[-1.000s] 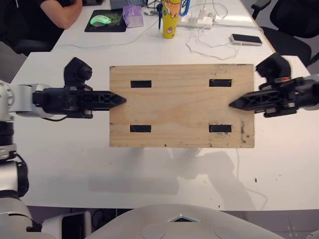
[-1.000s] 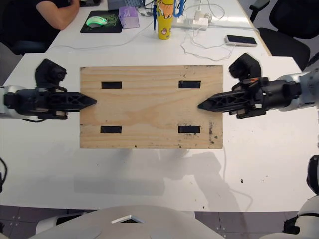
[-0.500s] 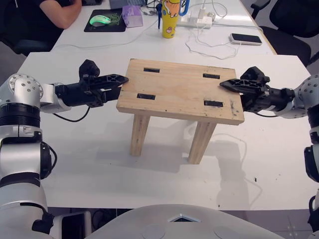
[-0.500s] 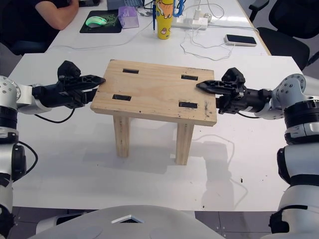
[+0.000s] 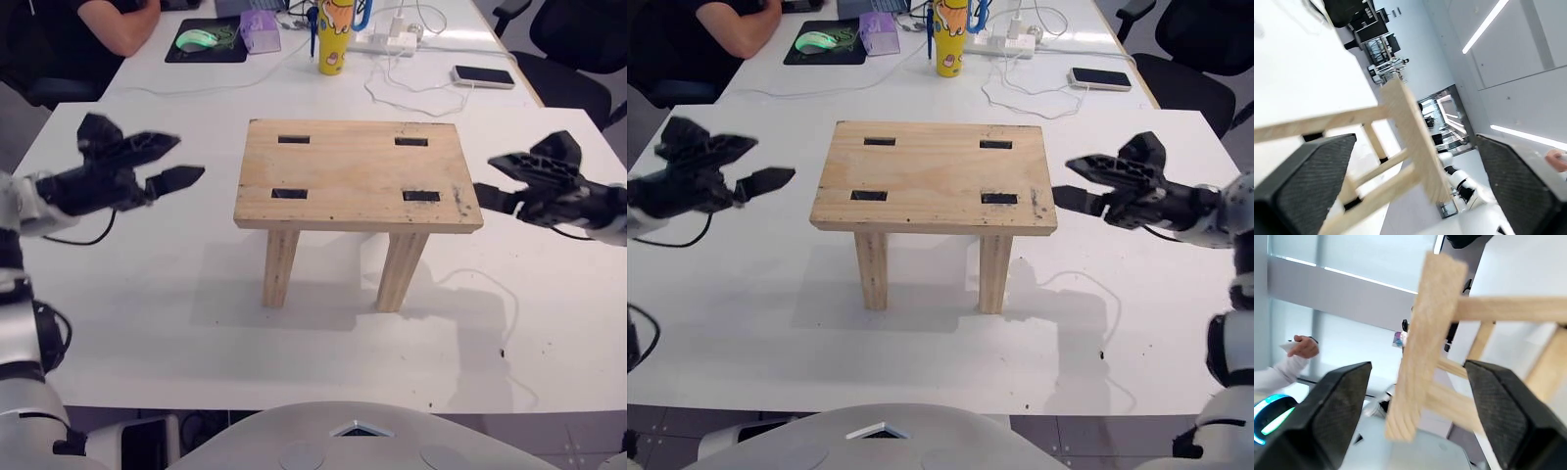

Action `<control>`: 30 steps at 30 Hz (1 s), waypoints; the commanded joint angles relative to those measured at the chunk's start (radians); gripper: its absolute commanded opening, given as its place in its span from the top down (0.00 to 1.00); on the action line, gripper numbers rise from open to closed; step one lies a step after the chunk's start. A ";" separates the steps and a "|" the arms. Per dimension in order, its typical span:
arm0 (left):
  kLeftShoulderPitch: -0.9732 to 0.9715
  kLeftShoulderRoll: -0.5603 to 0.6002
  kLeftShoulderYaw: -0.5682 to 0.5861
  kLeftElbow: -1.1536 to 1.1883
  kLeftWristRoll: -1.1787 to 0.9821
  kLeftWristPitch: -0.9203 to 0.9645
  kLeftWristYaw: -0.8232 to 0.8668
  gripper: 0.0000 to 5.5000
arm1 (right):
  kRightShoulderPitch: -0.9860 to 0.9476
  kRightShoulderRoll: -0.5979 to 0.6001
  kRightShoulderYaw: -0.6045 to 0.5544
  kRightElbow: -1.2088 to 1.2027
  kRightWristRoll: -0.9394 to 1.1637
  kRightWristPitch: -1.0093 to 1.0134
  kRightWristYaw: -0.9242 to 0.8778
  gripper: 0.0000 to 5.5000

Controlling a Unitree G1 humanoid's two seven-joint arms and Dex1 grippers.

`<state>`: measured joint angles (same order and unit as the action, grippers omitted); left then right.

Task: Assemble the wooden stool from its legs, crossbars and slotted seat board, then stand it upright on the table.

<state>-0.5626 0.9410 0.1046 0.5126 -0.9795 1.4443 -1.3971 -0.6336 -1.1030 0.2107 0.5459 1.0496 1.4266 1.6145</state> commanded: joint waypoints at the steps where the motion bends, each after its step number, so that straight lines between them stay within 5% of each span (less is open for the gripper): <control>1: 0.347 0.097 0.071 -0.267 0.028 -0.125 -0.053 0.14 | 0.224 -0.166 0.035 -0.172 0.003 -0.213 0.000 0.35; 4: 0.673 0.143 0.120 -0.578 0.113 -0.341 -0.108 0.14 | 0.453 -0.289 0.067 -0.393 -0.011 -0.426 0.000 0.35; 9: 1.001 0.233 -0.010 -0.961 0.417 -0.712 -0.091 0.25 | 0.764 -0.311 0.071 -0.734 -0.206 -0.761 -0.001 0.50; 17: 0.837 -0.060 -0.176 -1.032 0.534 -0.974 0.130 0.49 | 0.796 0.109 0.046 -0.812 -0.430 -1.092 -0.255 0.74; 26: 0.601 -0.172 -0.274 -0.895 0.585 -1.049 0.194 0.74 | 0.584 0.288 0.047 -0.593 -0.553 -1.192 -0.263 0.99; 30: 0.498 -0.202 -0.283 -0.804 0.590 -1.060 0.199 0.84 | 0.465 0.345 0.063 -0.477 -0.607 -1.221 -0.243 1.00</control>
<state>-0.0073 0.7484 -0.1739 -0.3413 -0.4091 0.3976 -1.2032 -0.0943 -0.7935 0.2737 0.0079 0.4758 0.2226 1.3703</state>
